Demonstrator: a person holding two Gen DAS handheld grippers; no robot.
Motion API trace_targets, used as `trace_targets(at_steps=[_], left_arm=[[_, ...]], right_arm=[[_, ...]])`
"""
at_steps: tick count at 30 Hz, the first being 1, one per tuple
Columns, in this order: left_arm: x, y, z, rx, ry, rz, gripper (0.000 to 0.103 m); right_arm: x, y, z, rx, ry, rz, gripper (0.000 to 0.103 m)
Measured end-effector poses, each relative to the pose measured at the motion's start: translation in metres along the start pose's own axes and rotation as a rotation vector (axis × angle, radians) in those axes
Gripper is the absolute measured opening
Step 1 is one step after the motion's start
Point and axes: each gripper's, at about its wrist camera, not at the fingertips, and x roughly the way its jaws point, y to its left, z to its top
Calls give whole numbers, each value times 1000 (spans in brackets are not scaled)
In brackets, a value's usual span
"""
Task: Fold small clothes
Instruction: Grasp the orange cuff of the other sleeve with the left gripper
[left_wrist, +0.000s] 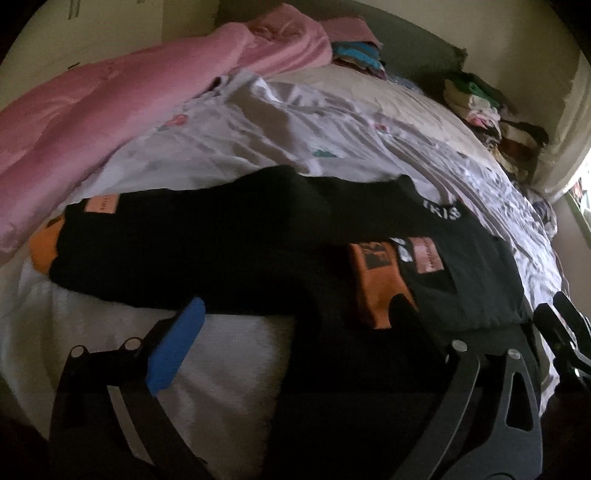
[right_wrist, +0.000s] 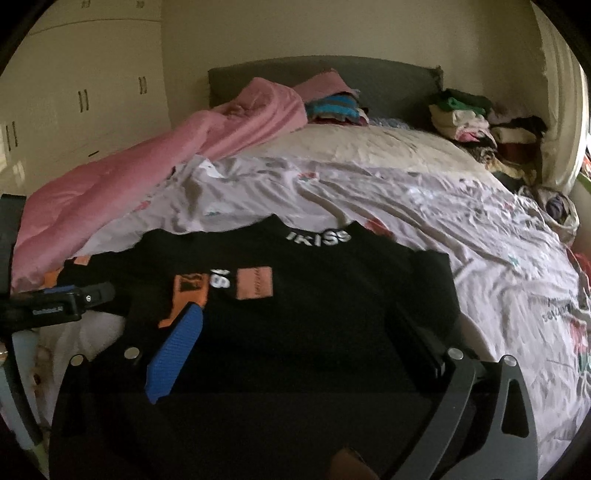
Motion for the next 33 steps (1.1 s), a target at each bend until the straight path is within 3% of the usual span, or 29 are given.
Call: trace_targets(at_steps=[12, 33], left_arm=[[-11, 75, 2, -133, -40, 109, 93], [-3, 190, -3, -398, -47, 145, 93]], right_arm=[[6, 61, 13, -99, -6, 81, 98], [31, 159, 17, -234, 31, 212, 98]])
